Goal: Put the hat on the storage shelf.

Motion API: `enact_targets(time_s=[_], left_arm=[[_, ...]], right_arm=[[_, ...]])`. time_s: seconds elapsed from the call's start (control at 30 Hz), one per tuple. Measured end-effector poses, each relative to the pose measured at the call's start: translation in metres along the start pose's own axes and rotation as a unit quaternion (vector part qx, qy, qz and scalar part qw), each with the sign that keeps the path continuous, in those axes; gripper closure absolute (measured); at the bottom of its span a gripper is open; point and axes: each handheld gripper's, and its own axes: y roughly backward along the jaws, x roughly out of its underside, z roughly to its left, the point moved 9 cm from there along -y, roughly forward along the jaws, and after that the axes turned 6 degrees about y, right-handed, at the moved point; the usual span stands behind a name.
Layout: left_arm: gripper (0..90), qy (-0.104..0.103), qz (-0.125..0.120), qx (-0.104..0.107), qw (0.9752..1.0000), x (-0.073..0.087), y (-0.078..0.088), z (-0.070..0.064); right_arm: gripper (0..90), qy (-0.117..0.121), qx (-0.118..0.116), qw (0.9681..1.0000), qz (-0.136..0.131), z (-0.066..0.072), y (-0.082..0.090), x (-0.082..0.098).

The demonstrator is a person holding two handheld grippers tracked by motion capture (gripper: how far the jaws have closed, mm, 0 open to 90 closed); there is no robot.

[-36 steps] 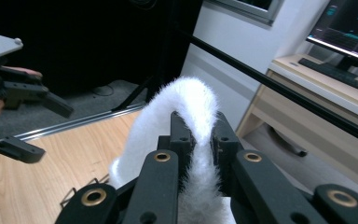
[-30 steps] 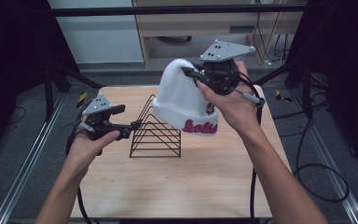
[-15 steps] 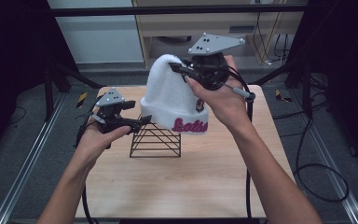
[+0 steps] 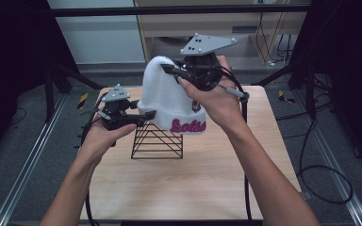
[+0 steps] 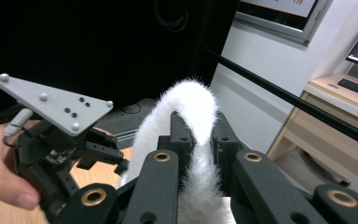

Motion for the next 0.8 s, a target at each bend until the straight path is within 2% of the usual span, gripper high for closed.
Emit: enact_targets(time_s=[0.03,0.07,0.1,0.13,0.17,0.43,0.5,0.6,0.8], left_arm=[[49.0,0.001,0.001,-0.003,1.0,0.0,0.001,0.001],[49.0,0.0,0.003,-0.005,1.0,0.0,0.002,0.001],[55.4,-0.001,0.004,-0.003,1.0,0.001,0.003,0.001],[66.3,-0.002,0.006,-0.003,1.0,0.001,0.005,0.001],[69.2,-0.004,0.006,-0.005,1.0,0.001,0.006,0.001],[73.4,-0.003,-0.013,-0.037,0.9992,-0.004,0.02,0.007],[73.7,-0.007,-0.011,-0.041,0.9991,-0.004,0.021,0.007],[74.1,0.0,-0.012,-0.05,0.9987,-0.005,0.026,0.008],[74.1,-0.004,-0.006,-0.066,0.9978,-0.002,0.026,0.013]], right_arm=[[83.1,0.002,-0.002,1.0,0.001,0.001,-0.001,0.0],[83.1,0.002,-0.002,1.0,0.001,0.001,-0.001,0.0],[83.0,0.003,-0.002,1.0,0.002,0.001,-0.001,0.0],[83.1,0.001,-0.002,1.0,0.001,0.001,-0.001,0.001],[83.1,0.0,-0.003,1.0,0.0,0.0,-0.001,0.001],[83.0,-0.006,0.001,1.0,0.0,-0.006,-0.003,0.003],[82.9,-0.008,0.002,1.0,0.001,-0.009,-0.005,0.006],[82.8,-0.013,0.004,0.9999,0.007,-0.012,-0.009,0.011],[82.7,-0.022,0.004,0.9996,0.018,-0.019,-0.019,0.021]])
